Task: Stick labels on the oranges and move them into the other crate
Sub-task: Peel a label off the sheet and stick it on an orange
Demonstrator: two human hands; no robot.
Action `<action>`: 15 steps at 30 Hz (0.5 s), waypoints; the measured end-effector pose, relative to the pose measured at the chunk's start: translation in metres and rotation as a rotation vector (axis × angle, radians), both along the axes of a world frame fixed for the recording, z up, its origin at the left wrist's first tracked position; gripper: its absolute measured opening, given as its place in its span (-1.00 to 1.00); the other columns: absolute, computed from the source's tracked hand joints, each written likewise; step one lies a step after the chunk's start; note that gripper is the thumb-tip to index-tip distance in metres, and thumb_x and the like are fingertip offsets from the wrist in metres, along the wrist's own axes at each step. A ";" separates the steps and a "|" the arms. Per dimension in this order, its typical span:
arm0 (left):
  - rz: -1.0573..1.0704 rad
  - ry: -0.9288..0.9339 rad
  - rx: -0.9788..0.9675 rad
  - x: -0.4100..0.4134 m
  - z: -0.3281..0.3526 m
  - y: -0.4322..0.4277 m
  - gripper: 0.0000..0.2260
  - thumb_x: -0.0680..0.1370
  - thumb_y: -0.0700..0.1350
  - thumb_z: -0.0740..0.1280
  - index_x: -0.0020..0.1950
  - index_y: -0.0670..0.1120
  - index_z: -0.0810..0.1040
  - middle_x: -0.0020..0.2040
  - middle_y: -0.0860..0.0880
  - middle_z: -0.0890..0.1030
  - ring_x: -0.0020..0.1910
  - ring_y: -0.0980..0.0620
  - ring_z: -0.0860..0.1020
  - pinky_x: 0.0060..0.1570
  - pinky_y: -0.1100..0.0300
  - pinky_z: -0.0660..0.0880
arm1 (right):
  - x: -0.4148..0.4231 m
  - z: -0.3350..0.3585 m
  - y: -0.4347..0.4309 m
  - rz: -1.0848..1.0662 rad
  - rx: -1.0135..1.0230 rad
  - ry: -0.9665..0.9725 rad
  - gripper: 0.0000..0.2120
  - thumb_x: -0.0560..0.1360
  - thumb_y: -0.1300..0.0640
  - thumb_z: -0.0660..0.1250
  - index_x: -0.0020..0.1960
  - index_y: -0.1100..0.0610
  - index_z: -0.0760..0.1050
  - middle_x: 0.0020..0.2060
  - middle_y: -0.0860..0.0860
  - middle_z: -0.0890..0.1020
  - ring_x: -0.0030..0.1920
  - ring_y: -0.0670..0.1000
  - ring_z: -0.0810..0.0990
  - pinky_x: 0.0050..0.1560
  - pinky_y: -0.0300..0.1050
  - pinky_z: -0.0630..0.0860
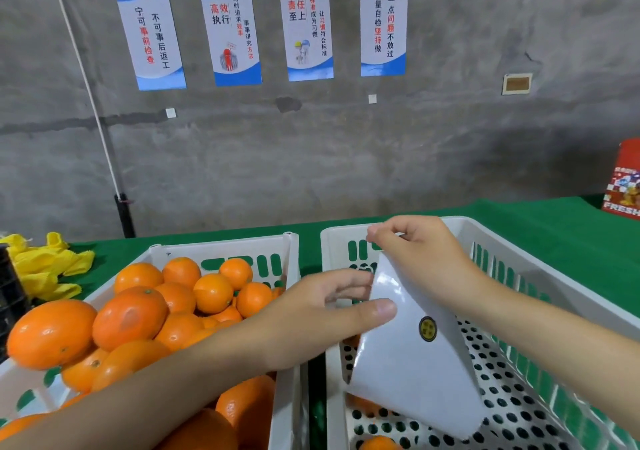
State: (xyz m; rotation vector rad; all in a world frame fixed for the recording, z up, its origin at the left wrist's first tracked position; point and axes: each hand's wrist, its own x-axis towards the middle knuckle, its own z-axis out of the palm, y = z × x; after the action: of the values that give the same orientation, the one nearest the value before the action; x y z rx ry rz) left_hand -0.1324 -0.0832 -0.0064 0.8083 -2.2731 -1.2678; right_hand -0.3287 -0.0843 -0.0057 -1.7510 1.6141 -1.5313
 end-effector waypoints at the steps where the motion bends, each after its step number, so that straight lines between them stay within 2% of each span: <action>1: -0.035 0.018 0.043 -0.002 0.000 0.003 -0.66 0.46 0.21 0.40 0.21 0.19 0.63 0.21 0.13 0.66 0.24 0.11 0.61 0.26 0.05 0.54 | 0.006 -0.001 -0.001 -0.004 -0.014 -0.014 -0.72 0.53 -0.09 0.32 -0.15 0.11 0.62 -0.13 0.16 0.68 -0.04 0.15 0.62 0.09 -0.04 0.56; 2: -0.067 0.017 0.076 -0.003 0.000 0.005 -0.70 0.53 0.11 0.39 0.22 0.05 0.65 0.18 0.01 0.69 0.20 -0.03 0.64 0.24 -0.09 0.56 | 0.012 0.000 -0.002 -0.006 -0.031 -0.012 -0.71 0.54 -0.08 0.32 -0.15 0.12 0.63 -0.16 0.13 0.68 -0.07 0.10 0.62 0.01 -0.20 0.55; 3: -0.083 0.005 0.096 -0.003 -0.001 0.006 -0.73 0.58 0.02 0.38 0.22 -0.05 0.65 0.15 -0.05 0.70 0.16 -0.09 0.66 0.24 -0.14 0.55 | 0.016 0.001 -0.002 -0.006 -0.048 -0.005 -0.69 0.56 -0.08 0.31 -0.16 0.15 0.63 -0.18 0.11 0.68 -0.11 0.06 0.62 -0.10 -0.33 0.51; 4: -0.074 0.001 0.105 -0.003 -0.003 0.006 -0.77 0.61 -0.05 0.37 0.21 -0.10 0.65 0.13 -0.06 0.71 0.14 -0.09 0.67 0.24 -0.12 0.55 | 0.018 0.001 -0.002 -0.004 -0.063 -0.008 -0.67 0.57 -0.07 0.29 -0.16 0.17 0.62 -0.22 0.10 0.67 -0.17 0.05 0.60 -0.18 -0.32 0.48; 6: 0.016 0.051 0.115 -0.003 -0.006 0.004 -0.85 0.63 -0.16 0.34 0.14 -0.13 0.67 0.08 -0.05 0.73 0.10 -0.05 0.68 0.20 0.00 0.58 | 0.019 0.003 0.002 0.004 -0.103 -0.040 -0.69 0.59 -0.06 0.26 -0.13 0.15 0.60 -0.33 0.01 0.61 -0.30 -0.04 0.54 -0.17 -0.19 0.44; 7: 0.082 0.101 0.121 -0.004 -0.006 0.004 -0.86 0.63 -0.18 0.33 0.11 -0.13 0.68 0.04 -0.05 0.73 0.06 -0.03 0.69 0.14 0.07 0.61 | 0.017 0.003 0.005 -0.018 -0.137 -0.012 -0.75 0.60 -0.06 0.24 -0.07 0.07 0.59 -0.27 -0.09 0.59 -0.24 -0.13 0.53 -0.12 -0.19 0.44; 8: 0.157 0.162 0.117 -0.004 -0.006 0.002 -0.86 0.63 -0.19 0.33 0.08 -0.13 0.68 0.01 -0.05 0.74 0.02 -0.01 0.70 0.05 0.14 0.62 | 0.014 0.002 0.008 -0.073 -0.178 0.100 -0.79 0.59 -0.06 0.22 0.02 0.00 0.58 -0.14 -0.15 0.58 -0.11 -0.18 0.52 -0.03 -0.20 0.43; 10: 0.334 0.281 0.065 -0.003 -0.006 -0.003 -0.87 0.62 -0.17 0.33 0.06 -0.10 0.68 -0.03 -0.02 0.75 -0.05 0.03 0.71 -0.12 0.24 0.60 | 0.007 0.001 0.015 -0.160 -0.269 0.412 -0.76 0.59 -0.01 0.22 0.19 0.01 0.55 0.06 -0.10 0.52 0.10 -0.09 0.46 0.11 -0.12 0.40; 12: 0.455 0.373 0.040 0.001 -0.004 -0.008 -0.87 0.63 -0.14 0.32 0.06 -0.06 0.68 -0.07 0.05 0.75 -0.12 0.11 0.71 -0.25 0.34 0.55 | 0.006 -0.001 0.020 -0.118 -0.314 0.568 -0.78 0.58 0.04 0.28 0.19 0.04 0.57 0.05 -0.09 0.52 0.09 -0.04 0.46 0.07 -0.07 0.41; 15: 0.480 0.395 0.068 0.005 -0.002 -0.009 -0.82 0.64 -0.11 0.30 0.15 -0.06 0.67 -0.04 0.04 0.75 -0.08 0.08 0.71 -0.22 0.29 0.56 | 0.009 -0.004 0.021 -0.022 -0.242 0.591 -0.72 0.55 -0.09 0.27 0.18 -0.01 0.60 0.02 -0.16 0.53 0.07 -0.10 0.49 0.05 -0.07 0.46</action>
State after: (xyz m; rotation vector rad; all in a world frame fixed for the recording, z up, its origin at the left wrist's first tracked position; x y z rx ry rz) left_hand -0.1275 -0.0918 -0.0083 0.9563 -1.6113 -1.1556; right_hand -0.3192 -0.0633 -0.0102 -2.5033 1.7492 -1.3339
